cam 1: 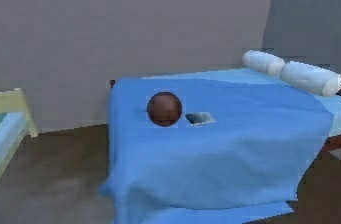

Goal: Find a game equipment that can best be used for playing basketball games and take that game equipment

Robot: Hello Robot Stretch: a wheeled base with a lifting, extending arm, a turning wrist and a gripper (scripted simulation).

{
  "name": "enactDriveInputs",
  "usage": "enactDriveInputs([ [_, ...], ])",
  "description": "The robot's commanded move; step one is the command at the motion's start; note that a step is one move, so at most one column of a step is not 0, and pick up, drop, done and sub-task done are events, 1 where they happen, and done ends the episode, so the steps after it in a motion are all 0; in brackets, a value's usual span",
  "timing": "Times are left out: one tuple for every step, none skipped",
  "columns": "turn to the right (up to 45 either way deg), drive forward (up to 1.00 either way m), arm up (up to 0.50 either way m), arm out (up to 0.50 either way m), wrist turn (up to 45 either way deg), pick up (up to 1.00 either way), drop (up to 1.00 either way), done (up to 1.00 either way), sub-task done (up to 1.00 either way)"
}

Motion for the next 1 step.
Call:
enactDriveInputs([
  [0.0,0.1,0.0,0.0,0.0,0.0,0.0,0.0,0.0],
])
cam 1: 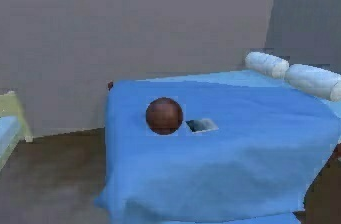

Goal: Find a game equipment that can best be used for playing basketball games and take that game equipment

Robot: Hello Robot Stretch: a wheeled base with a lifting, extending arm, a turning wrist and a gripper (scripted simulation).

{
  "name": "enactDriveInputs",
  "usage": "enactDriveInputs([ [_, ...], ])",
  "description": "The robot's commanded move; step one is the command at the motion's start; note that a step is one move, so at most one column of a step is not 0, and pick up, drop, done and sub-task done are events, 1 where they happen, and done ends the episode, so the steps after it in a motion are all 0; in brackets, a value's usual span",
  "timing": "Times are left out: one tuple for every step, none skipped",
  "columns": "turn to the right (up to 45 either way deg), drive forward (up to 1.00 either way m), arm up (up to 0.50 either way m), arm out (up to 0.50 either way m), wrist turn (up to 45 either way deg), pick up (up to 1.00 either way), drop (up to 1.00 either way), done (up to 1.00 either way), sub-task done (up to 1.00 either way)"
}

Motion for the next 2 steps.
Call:
enactDriveInputs([
  [-45.0,0.0,0.0,0.0,0.0,0.0,0.0,0.0,0.0],
  [-42.0,0.0,0.0,0.0,0.0,0.0,0.0,0.0,0.0],
])
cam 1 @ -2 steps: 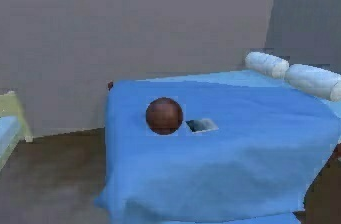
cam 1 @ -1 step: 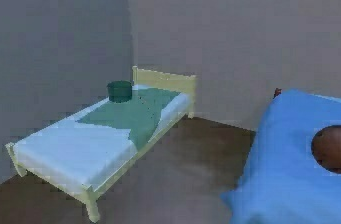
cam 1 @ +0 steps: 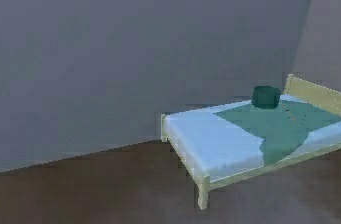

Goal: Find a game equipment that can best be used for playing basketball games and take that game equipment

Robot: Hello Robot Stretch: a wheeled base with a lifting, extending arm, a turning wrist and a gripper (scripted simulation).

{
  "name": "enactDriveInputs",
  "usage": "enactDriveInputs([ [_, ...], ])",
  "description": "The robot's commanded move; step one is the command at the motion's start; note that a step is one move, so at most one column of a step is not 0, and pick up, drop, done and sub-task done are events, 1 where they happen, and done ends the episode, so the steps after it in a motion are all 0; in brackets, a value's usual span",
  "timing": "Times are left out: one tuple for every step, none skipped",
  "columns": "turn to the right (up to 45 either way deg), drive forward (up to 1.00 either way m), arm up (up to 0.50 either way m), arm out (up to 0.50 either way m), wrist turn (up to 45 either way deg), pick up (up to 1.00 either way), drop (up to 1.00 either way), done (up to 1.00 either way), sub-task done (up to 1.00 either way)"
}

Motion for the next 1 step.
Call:
enactDriveInputs([
  [45.0,0.0,0.0,0.0,0.0,0.0,0.0,0.0,0.0],
])
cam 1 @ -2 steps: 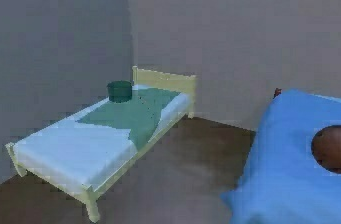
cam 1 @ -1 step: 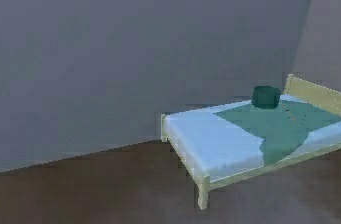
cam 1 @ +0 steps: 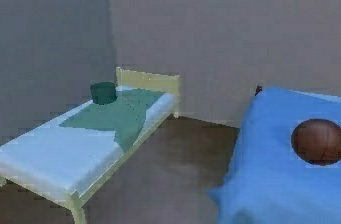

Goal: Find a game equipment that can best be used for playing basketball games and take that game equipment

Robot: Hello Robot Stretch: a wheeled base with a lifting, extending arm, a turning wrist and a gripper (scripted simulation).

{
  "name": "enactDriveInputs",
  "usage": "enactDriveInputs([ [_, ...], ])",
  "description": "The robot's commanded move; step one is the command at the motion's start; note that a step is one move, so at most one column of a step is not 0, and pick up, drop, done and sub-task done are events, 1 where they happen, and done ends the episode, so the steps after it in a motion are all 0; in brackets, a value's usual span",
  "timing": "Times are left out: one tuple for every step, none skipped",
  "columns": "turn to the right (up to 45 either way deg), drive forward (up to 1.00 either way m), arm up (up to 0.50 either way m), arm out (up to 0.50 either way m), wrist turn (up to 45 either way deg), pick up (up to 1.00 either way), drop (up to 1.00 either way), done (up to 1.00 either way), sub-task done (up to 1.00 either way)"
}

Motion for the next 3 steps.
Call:
enactDriveInputs([
  [45.0,0.0,0.0,0.0,0.0,0.0,0.0,0.0,0.0],
  [15.0,0.0,0.0,0.0,0.0,0.0,0.0,0.0,0.0],
  [0.0,0.55,0.0,0.0,0.0,0.0,0.0,0.0,0.0],
])
